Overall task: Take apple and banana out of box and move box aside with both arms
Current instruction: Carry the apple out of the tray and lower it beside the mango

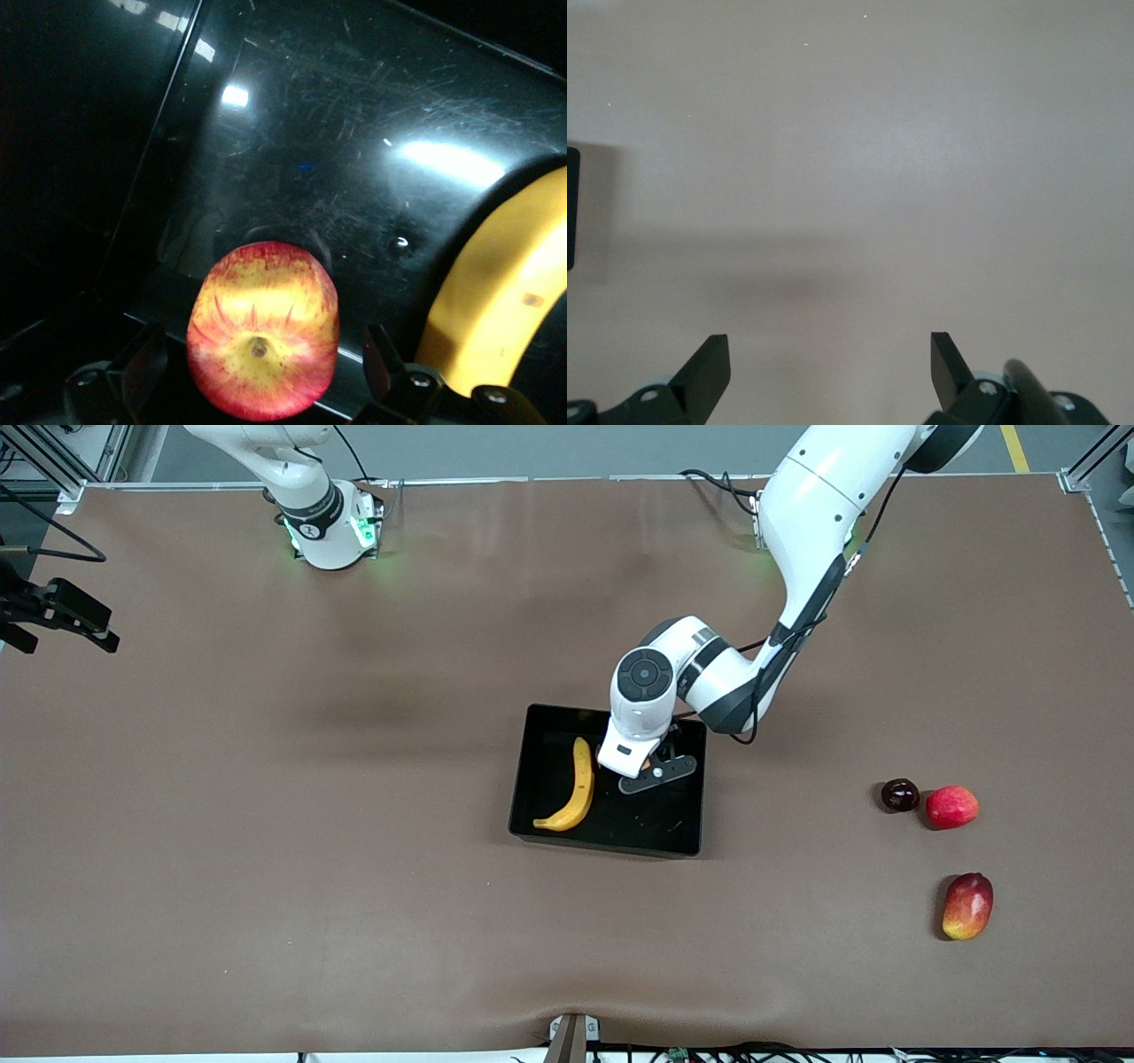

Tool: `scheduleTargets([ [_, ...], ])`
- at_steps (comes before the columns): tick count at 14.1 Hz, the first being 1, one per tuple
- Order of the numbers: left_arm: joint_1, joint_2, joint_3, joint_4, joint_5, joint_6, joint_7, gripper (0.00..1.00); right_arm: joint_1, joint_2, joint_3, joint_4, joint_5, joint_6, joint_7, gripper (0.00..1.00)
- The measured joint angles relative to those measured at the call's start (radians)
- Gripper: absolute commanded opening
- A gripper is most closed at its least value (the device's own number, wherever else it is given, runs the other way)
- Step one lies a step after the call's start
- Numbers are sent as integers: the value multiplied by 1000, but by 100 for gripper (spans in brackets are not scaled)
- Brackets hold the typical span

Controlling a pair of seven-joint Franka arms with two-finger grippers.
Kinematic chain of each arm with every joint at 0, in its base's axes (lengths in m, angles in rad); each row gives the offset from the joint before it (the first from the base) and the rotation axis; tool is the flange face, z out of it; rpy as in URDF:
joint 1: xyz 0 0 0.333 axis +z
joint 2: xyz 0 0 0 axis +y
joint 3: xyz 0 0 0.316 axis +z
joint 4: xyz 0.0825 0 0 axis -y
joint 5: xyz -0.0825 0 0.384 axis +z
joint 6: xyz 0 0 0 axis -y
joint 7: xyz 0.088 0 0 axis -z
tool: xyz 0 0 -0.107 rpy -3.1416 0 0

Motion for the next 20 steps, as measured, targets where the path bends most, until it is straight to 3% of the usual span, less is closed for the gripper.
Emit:
scheduleTargets([
  [1, 3, 1, 0, 0, 0, 0, 0, 0, 0, 0, 0, 0, 0, 0, 0, 100],
  [7, 8, -18, 0, 44, 5, -3, 16, 0, 0, 0, 0, 0, 0, 0, 0, 100],
  [11, 29, -101, 2, 138, 5, -128, 93, 0, 0, 0, 0, 0, 0, 0, 0, 100],
  [15, 139, -136, 7, 212, 7, -201, 281, 0, 0, 0, 0, 0, 0, 0, 0, 100],
  [20, 362, -88, 16, 210, 13, -203, 632, 0, -1, 0, 0, 0, 0, 0, 0, 100],
])
